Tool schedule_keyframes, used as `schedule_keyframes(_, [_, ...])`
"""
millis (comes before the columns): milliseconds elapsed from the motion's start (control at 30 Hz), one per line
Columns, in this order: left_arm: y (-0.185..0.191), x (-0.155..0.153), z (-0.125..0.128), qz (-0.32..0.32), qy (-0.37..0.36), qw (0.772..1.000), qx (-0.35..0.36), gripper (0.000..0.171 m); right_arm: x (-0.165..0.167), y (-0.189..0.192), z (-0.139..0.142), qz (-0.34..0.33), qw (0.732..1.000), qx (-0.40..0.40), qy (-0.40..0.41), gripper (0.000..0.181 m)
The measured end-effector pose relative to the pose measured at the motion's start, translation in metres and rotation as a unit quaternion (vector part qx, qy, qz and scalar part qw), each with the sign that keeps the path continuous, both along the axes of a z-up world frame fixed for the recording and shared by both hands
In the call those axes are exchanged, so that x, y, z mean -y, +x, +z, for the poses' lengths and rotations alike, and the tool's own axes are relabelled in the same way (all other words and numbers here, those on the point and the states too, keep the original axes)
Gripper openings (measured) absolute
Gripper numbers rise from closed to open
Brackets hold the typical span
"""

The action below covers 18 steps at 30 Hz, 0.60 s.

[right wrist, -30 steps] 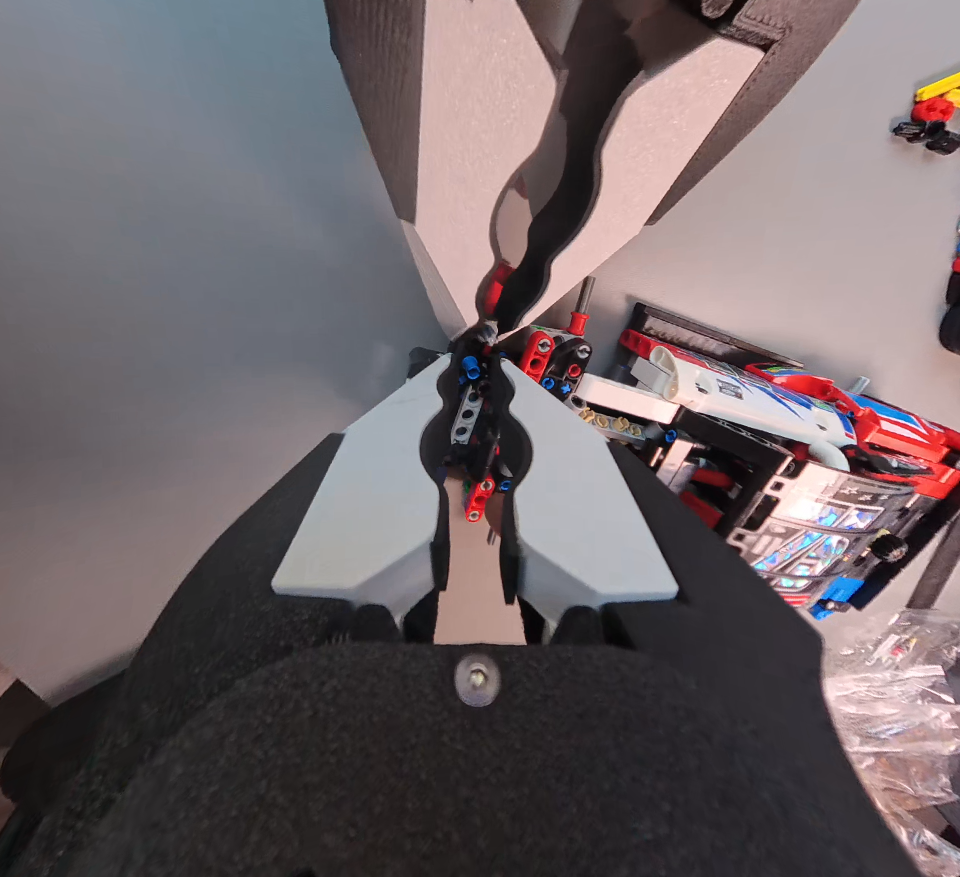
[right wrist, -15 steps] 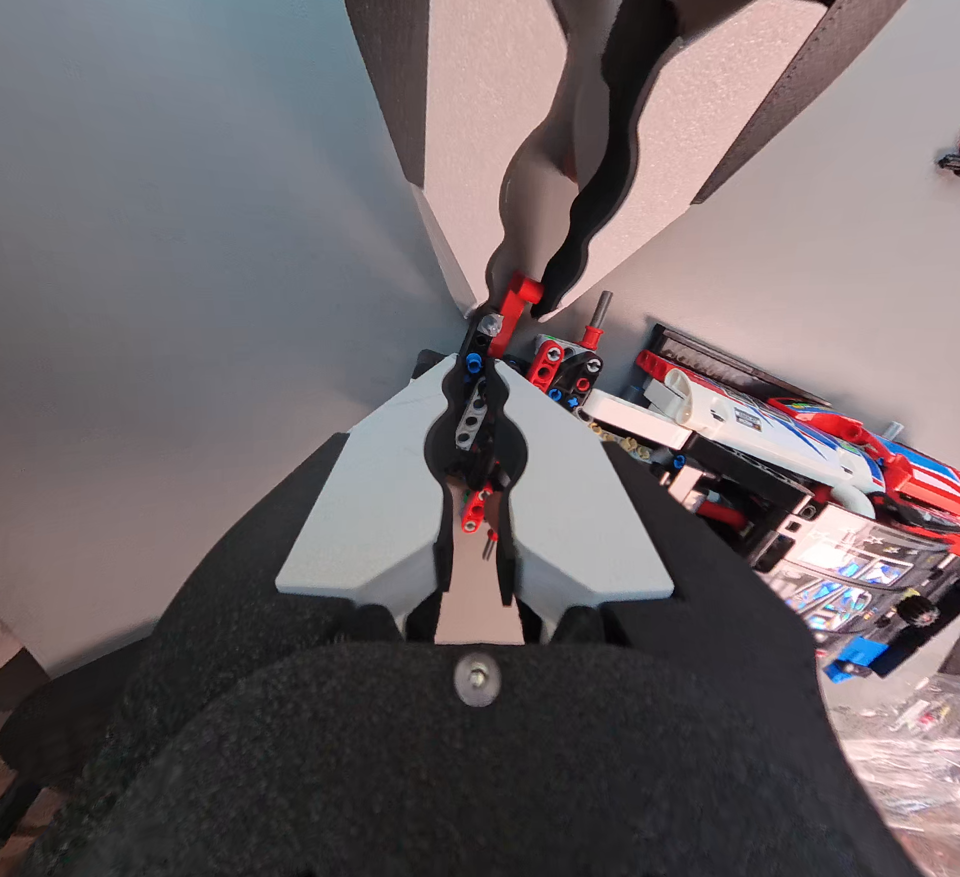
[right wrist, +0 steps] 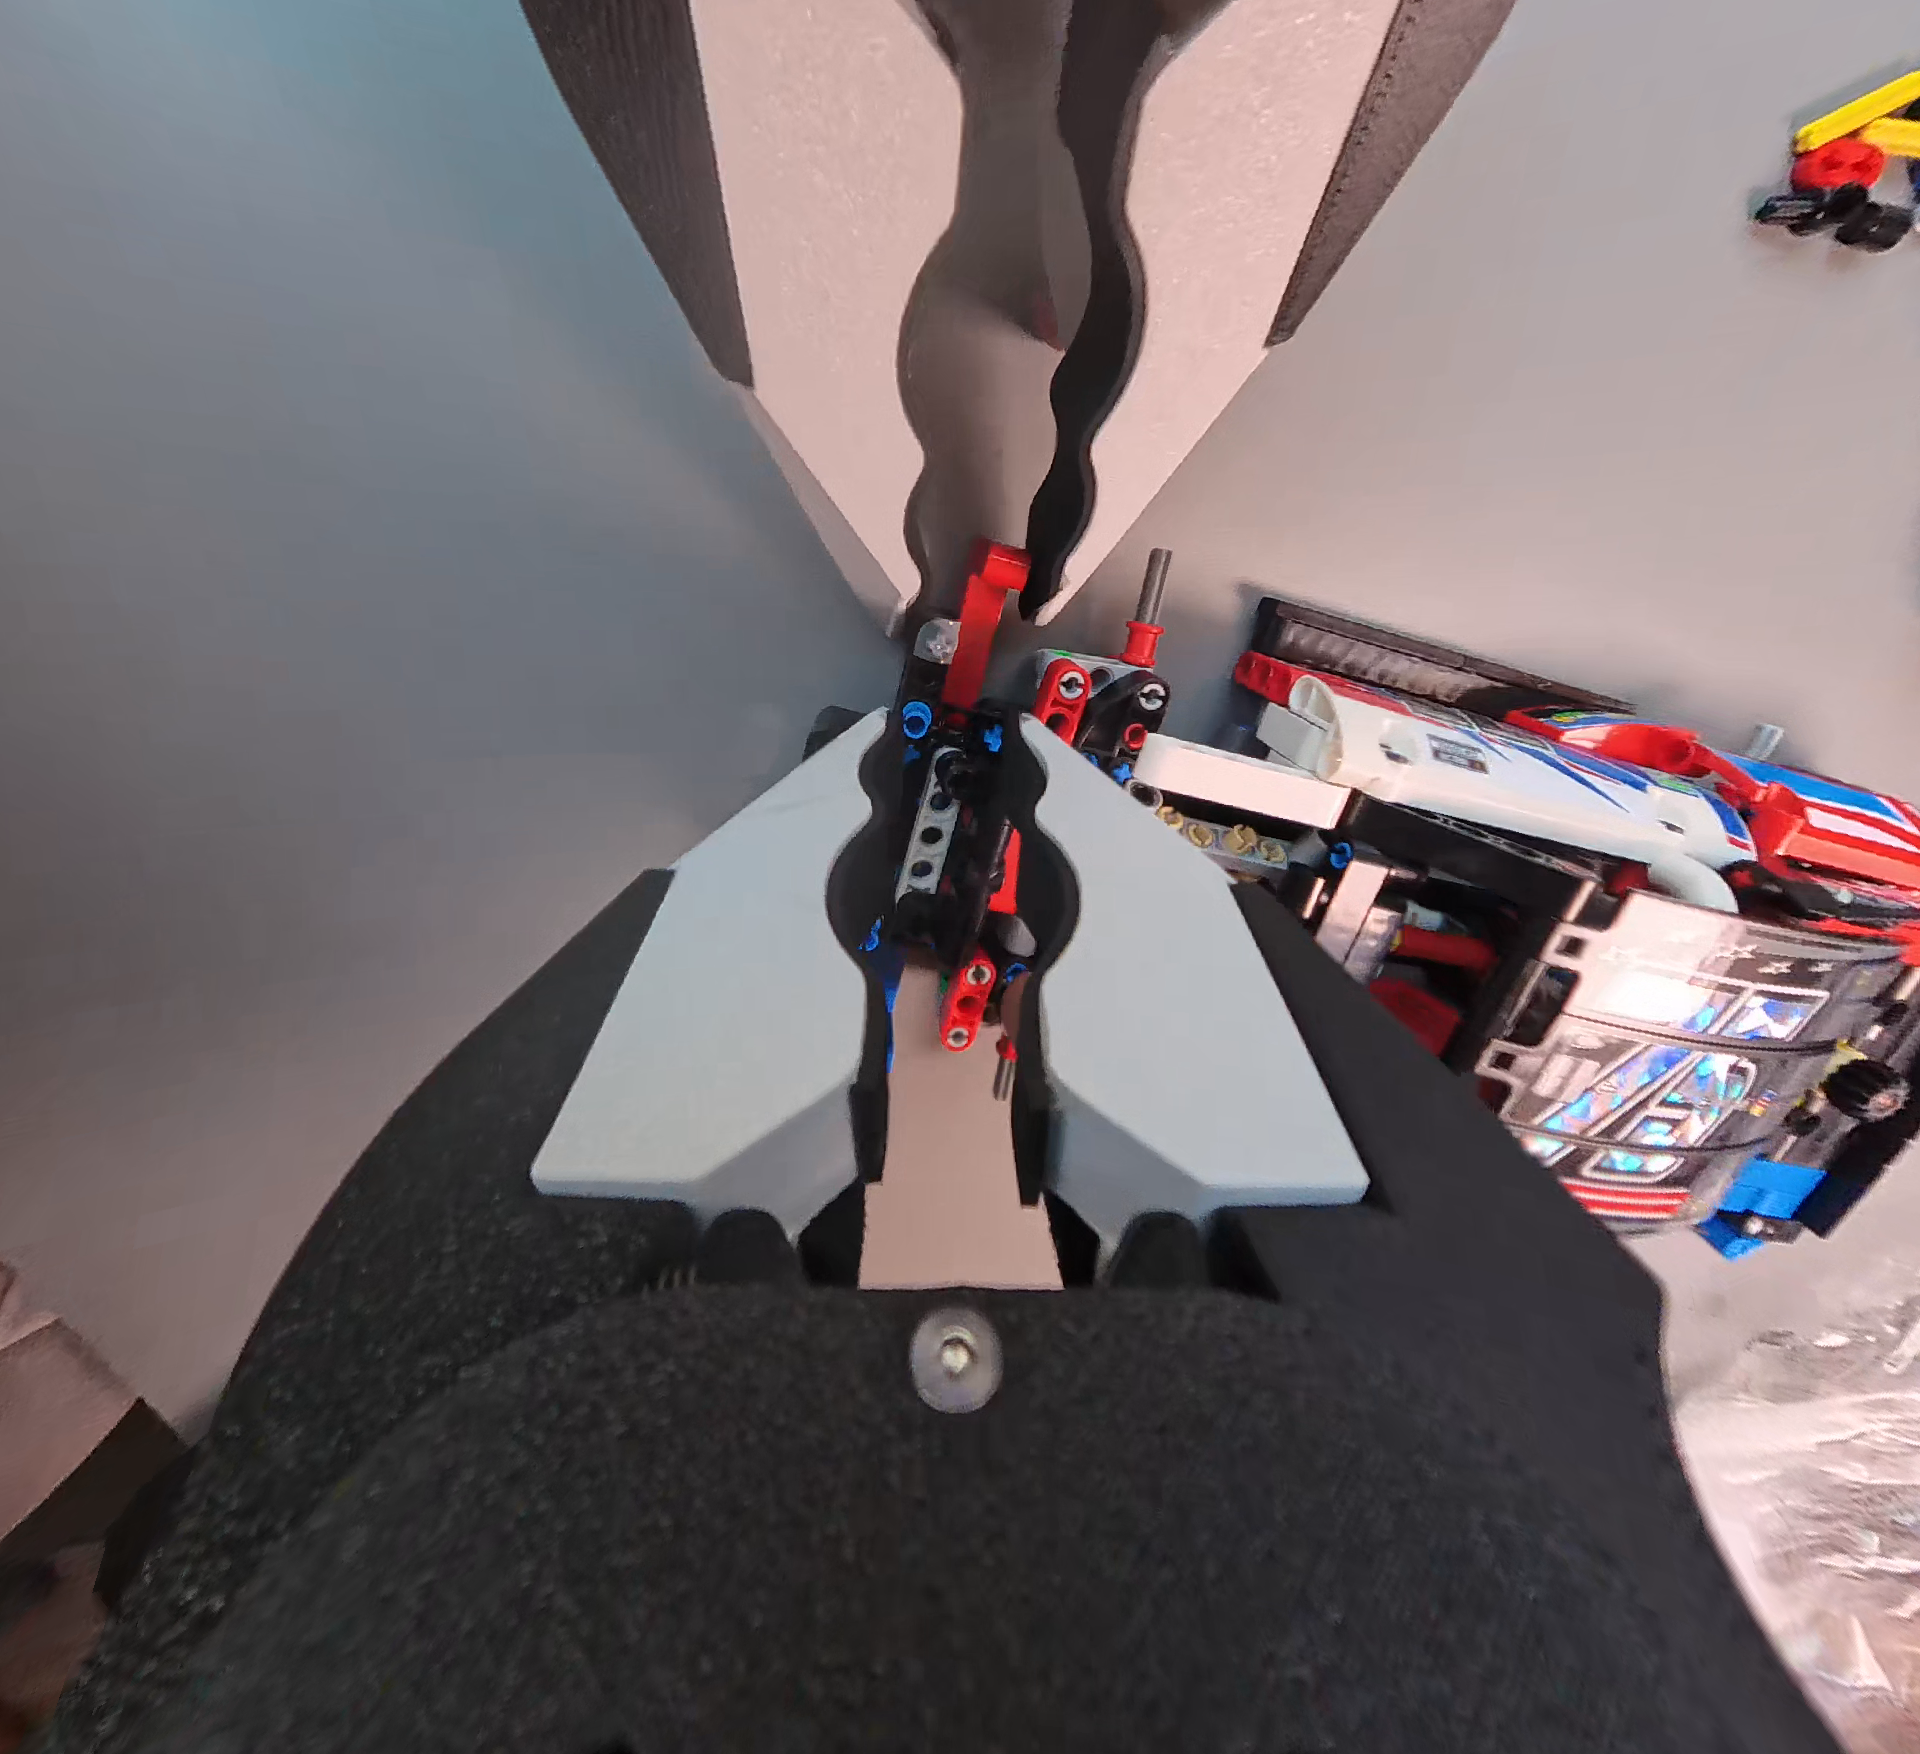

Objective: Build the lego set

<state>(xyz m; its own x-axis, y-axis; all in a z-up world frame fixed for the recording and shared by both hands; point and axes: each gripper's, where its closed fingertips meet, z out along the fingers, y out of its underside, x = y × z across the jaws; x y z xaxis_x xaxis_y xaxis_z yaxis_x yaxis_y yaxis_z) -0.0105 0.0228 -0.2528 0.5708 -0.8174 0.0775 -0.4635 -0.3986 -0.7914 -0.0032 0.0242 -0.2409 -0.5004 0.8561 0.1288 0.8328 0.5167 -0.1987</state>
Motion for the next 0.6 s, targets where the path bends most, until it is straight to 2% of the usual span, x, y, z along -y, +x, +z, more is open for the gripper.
schedule_keyframes(300, [-0.005, 0.002, 0.003, 0.005, -0.035, 0.999, 0.037, 0.023, 0.003, 0.001, 0.002, -0.026, 0.998, 0.048, -0.033, 0.007])
schedule_keyframes(467, [-0.014, 0.005, 0.001, -0.005, -0.019, 1.000, 0.016, 0.019, -0.003, -0.006, 0.006, -0.050, 0.998, 0.019, -0.032, 0.005])
schedule_keyframes(600, [-0.011, 0.004, -0.001, -0.002, -0.006, 1.000, -0.002, 0.015, -0.009, -0.001, 0.000, -0.036, 0.999, 0.030, 0.006, 0.001])
